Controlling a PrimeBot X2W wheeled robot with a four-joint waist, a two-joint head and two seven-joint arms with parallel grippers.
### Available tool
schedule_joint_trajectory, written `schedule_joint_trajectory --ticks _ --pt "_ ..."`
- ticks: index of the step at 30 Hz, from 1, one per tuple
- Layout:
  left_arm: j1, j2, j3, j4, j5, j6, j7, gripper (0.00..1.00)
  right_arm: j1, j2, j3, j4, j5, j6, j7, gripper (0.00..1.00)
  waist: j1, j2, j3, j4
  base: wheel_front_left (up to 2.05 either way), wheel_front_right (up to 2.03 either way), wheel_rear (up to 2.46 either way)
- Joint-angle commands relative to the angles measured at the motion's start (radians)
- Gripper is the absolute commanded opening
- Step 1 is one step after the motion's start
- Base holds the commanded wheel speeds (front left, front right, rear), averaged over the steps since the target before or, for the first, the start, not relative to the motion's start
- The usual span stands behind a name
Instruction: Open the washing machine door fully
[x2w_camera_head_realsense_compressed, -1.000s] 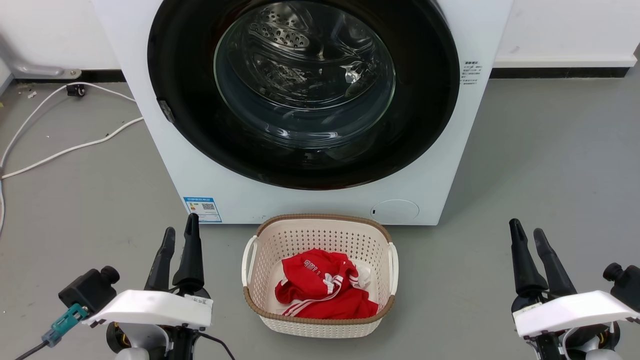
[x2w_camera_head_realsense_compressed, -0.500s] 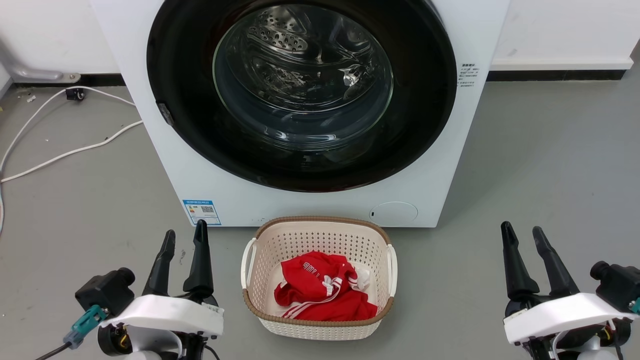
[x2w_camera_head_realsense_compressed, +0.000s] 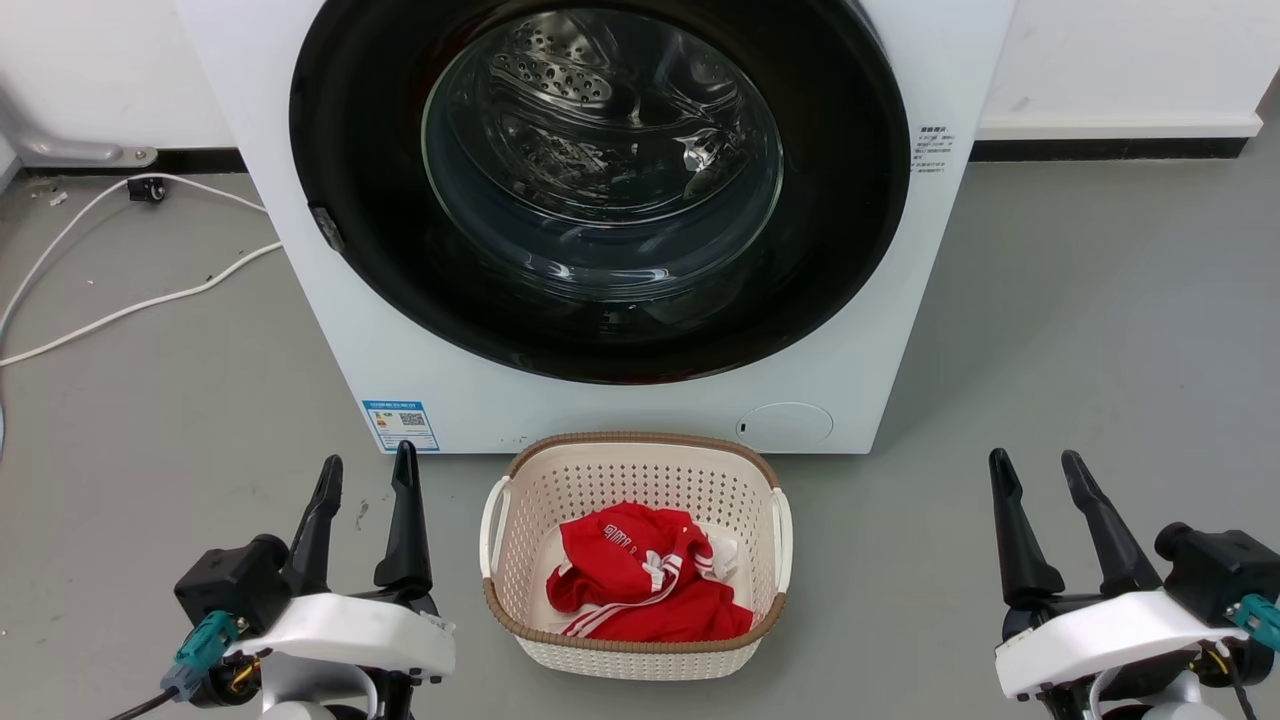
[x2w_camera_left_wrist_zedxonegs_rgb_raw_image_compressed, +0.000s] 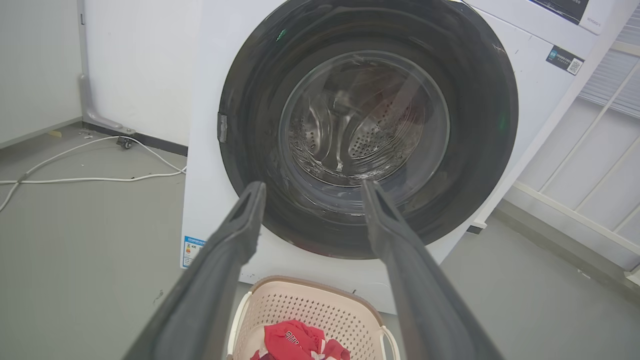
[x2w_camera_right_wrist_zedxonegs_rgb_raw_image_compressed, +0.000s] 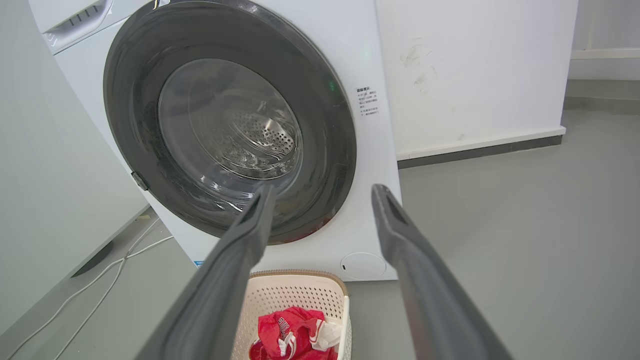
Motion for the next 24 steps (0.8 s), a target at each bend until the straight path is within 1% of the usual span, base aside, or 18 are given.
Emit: schedule_joint_trajectory --ticks 1,24 --pt "0.001 0.008 -0.004 -0.008 0.029 0.007 -0.009 1.0 -0.002 0.0 0.003 -0.013 -0.03 0.0 -0.009 1.0 -0.0001 0.0 0.0 0.0 0.0 0.0 0.0" --pt "0.017 0.016 -0.03 -0.021 0.233 0.048 -0.059 1.0 0.014 0.001 0.03 -0.038 -0.234 0.0 -0.029 1.0 -0.0001 0.0 -0.001 -0.006 0.0 0.0 0.0"
